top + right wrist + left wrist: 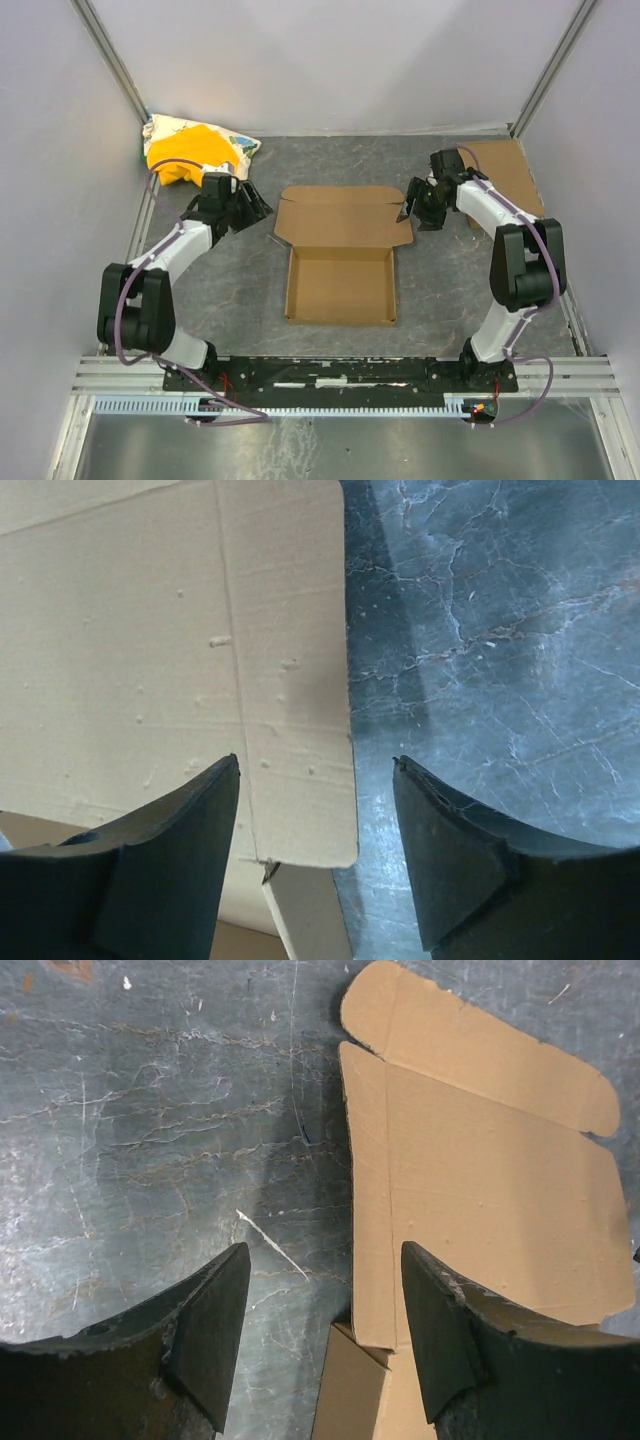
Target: Fold the paper box
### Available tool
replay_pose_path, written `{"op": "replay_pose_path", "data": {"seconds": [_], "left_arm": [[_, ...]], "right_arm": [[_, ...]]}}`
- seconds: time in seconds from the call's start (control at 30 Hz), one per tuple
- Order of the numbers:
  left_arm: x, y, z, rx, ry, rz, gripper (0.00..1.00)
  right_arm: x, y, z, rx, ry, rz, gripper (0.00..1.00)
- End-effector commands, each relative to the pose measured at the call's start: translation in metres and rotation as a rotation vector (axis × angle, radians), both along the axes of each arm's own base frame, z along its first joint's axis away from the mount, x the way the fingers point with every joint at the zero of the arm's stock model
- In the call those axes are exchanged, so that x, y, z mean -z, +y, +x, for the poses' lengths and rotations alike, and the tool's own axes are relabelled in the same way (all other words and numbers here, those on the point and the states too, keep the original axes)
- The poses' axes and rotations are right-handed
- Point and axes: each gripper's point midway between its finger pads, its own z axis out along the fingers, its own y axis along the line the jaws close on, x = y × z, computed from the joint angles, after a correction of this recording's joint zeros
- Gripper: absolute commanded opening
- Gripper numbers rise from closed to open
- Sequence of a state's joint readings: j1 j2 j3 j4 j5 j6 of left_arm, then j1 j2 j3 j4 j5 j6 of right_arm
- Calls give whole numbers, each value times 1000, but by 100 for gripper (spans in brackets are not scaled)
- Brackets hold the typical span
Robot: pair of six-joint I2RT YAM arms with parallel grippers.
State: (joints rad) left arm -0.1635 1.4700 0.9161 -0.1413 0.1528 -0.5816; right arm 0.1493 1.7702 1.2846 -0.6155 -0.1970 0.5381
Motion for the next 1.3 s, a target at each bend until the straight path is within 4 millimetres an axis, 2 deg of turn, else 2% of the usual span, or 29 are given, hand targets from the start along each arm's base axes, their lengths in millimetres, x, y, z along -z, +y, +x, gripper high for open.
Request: {"op": "replay_pose_path", "data": {"seconds": [0.0,0.1,0.2,0.4,0.5,0.63,0.9,0.93,1.17,1.27], "left_arm": [[-7,-10,18,63,-17,-9,69],[-2,-11,20,85,1,3,68],[2,-10,20,76,12,6,67],[-14,-4,19,58,-60,30,66],[-27,-4,18,66,-110,32,66],[-53,-5,18,93,-204,36,67],[-110,-16,16,166,-390,21,70],[-117,-18,15,174,-415,20,71],[-181,-55,-2,302,-662,94,78],[-213,-67,-15,348,-779,122,82]], "right_arm": [[9,6,13,-10,-13,36,67],[19,14,14,-28,2,77,62],[21,21,17,-42,-7,115,53],[10,25,26,-73,-38,129,15],[1,20,28,-83,-66,94,8],[-13,11,26,-84,-171,44,6],[-73,12,17,-121,-628,5,5],[-86,15,18,-132,-714,3,5],[-143,38,-7,-271,-1108,-100,4],[-147,42,-23,-311,-1183,-140,4]]}}
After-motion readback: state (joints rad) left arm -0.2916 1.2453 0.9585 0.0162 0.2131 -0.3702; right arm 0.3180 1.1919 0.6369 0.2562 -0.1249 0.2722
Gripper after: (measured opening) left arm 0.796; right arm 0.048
